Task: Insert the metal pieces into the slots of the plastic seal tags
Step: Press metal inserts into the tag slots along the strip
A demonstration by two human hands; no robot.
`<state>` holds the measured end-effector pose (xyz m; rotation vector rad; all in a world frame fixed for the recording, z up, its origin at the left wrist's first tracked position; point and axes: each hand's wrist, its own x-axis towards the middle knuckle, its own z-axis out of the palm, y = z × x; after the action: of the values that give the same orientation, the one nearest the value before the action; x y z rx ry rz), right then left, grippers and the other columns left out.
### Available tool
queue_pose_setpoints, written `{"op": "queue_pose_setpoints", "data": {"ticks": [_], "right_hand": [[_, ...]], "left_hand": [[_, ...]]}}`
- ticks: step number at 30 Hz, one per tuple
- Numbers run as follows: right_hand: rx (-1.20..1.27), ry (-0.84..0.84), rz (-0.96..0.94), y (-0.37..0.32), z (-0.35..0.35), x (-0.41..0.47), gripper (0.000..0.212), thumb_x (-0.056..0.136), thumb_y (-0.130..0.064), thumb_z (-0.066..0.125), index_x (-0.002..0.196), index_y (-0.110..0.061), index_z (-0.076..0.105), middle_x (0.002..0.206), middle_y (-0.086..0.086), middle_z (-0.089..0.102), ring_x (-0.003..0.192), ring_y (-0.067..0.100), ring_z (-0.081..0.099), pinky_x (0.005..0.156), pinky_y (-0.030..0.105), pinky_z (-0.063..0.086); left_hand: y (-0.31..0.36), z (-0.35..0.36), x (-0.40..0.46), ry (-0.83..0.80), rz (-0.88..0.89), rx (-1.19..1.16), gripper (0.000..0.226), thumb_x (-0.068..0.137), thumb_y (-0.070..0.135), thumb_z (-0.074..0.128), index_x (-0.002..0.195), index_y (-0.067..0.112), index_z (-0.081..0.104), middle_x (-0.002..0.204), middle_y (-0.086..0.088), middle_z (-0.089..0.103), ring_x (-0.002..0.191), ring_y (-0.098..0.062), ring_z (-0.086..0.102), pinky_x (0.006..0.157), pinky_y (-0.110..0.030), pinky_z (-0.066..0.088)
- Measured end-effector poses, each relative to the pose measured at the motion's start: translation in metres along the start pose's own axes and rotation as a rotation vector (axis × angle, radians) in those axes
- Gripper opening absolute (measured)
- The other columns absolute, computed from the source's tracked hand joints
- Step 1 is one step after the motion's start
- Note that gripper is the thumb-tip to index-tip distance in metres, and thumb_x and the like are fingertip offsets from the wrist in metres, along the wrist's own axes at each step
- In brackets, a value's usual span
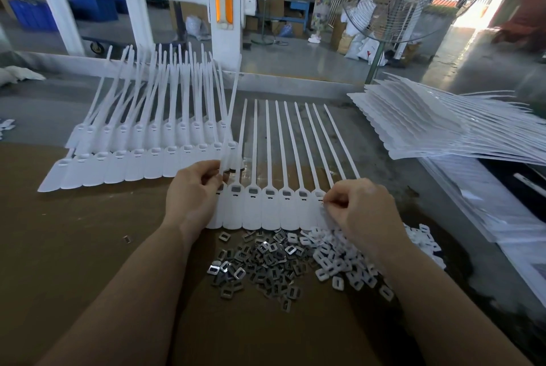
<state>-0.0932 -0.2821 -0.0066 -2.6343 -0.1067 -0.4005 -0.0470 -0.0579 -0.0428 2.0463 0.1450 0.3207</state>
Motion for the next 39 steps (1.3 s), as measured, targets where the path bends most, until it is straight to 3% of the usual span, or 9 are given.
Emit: {"op": "queue_pose_setpoints", "data": {"ticks": [6, 11, 15, 18, 22, 25, 33, 36, 39], "right_hand": [[0.002, -0.077, 0.019, 0.0022, -0.0007, 0.0008, 0.01, 0.084, -0.011, 0.066, 0.086, -0.014, 0.075, 0.084, -0.001, 0.071, 0.072, 0.01, 0.063, 0.077, 0.023, 0.054], [0.026, -0.086, 0.039, 0.0057, -0.0017, 0.0028, 0.008, 0.082, -0.013, 0.067, 0.085, -0.016, 0.074, 0.083, -0.004, 0.067, 0.071, 0.007, 0.06, 0.074, 0.017, 0.049], [0.025, -0.102, 0.028, 0.0051, 0.0007, 0.0017, 0.014, 0.085, -0.014, 0.065, 0.095, -0.016, 0.074, 0.089, -0.002, 0.07, 0.075, 0.008, 0.061, 0.073, 0.012, 0.046], [-0.03, -0.131, 0.007, 0.0032, 0.0011, 0.0023, 0.016, 0.086, -0.008, 0.062, 0.087, -0.015, 0.076, 0.084, 0.0, 0.07, 0.071, 0.011, 0.061, 0.062, 0.004, 0.039], [-0.053, -0.158, 0.019, 0.0028, 0.0011, 0.0038, 0.015, 0.085, -0.006, 0.06, 0.079, -0.013, 0.072, 0.081, 0.001, 0.068, 0.072, 0.012, 0.06, 0.069, 0.017, 0.046], [-0.047, -0.161, 0.011, 0.0042, 0.0021, 0.0038, 0.014, 0.086, -0.005, 0.059, 0.08, -0.012, 0.07, 0.08, 0.0, 0.066, 0.071, 0.011, 0.059, 0.067, 0.018, 0.047], [0.012, -0.21, -0.018, 0.009, -0.005, 0.0054, 0.012, 0.083, -0.011, 0.067, 0.092, -0.016, 0.073, 0.088, -0.003, 0.067, 0.081, 0.01, 0.061, 0.082, 0.024, 0.051], [0.001, -0.196, -0.02, 0.0087, -0.004, 0.0044, 0.01, 0.084, -0.01, 0.066, 0.087, -0.015, 0.074, 0.083, -0.006, 0.062, 0.08, 0.01, 0.059, 0.078, 0.02, 0.049], [-0.034, -0.169, -0.059, 0.005, -0.0007, 0.0012, 0.015, 0.086, -0.006, 0.059, 0.082, -0.014, 0.071, 0.079, -0.009, 0.058, 0.075, 0.007, 0.056, 0.064, 0.005, 0.039]], "left_hand": [[0.0002, -0.0005, -0.0007, -0.003, -0.003, -0.001, 0.03, 0.094, 0.009, 0.054, 0.123, 0.01, 0.06, 0.083, 0.014, 0.061, 0.083, -0.006, 0.058, 0.068, -0.013, 0.039], [0.0006, -0.0004, -0.0006, -0.006, -0.01, -0.004, 0.031, 0.094, 0.009, 0.055, 0.125, 0.01, 0.059, 0.085, 0.012, 0.062, 0.079, 0.002, 0.054, 0.08, -0.018, 0.037], [0.0012, -0.0005, -0.0006, -0.005, -0.016, 0.0, 0.032, 0.094, 0.01, 0.054, 0.125, 0.01, 0.059, 0.088, 0.011, 0.062, 0.09, -0.009, 0.058, 0.081, -0.02, 0.038], [0.0012, -0.0007, -0.0009, -0.008, -0.018, -0.007, 0.032, 0.094, 0.011, 0.054, 0.126, 0.01, 0.058, 0.094, 0.007, 0.065, 0.094, -0.011, 0.059, 0.083, -0.022, 0.039], [0.0003, -0.0011, -0.0011, -0.009, -0.025, -0.015, 0.032, 0.094, 0.011, 0.054, 0.126, 0.011, 0.058, 0.096, 0.005, 0.067, 0.096, -0.011, 0.06, 0.084, -0.022, 0.04], [0.0002, -0.0005, -0.001, -0.004, -0.022, -0.015, 0.03, 0.094, 0.01, 0.054, 0.123, 0.012, 0.06, 0.087, 0.01, 0.063, 0.09, -0.011, 0.06, 0.078, -0.02, 0.041], [0.0003, -0.0002, -0.0004, -0.01, -0.029, -0.027, 0.031, 0.094, 0.011, 0.055, 0.125, 0.012, 0.059, 0.09, 0.008, 0.066, 0.092, -0.01, 0.06, 0.084, -0.022, 0.041], [0.0002, -0.0007, -0.0008, -0.006, -0.031, -0.028, 0.031, 0.094, 0.011, 0.055, 0.125, 0.012, 0.06, 0.086, 0.012, 0.062, 0.09, -0.008, 0.06, 0.083, -0.022, 0.041], [0.0006, -0.0007, -0.0011, -0.009, -0.021, -0.018, 0.032, 0.094, 0.011, 0.055, 0.125, 0.012, 0.059, 0.086, 0.013, 0.061, 0.087, -0.005, 0.058, 0.083, -0.021, 0.04]]}}
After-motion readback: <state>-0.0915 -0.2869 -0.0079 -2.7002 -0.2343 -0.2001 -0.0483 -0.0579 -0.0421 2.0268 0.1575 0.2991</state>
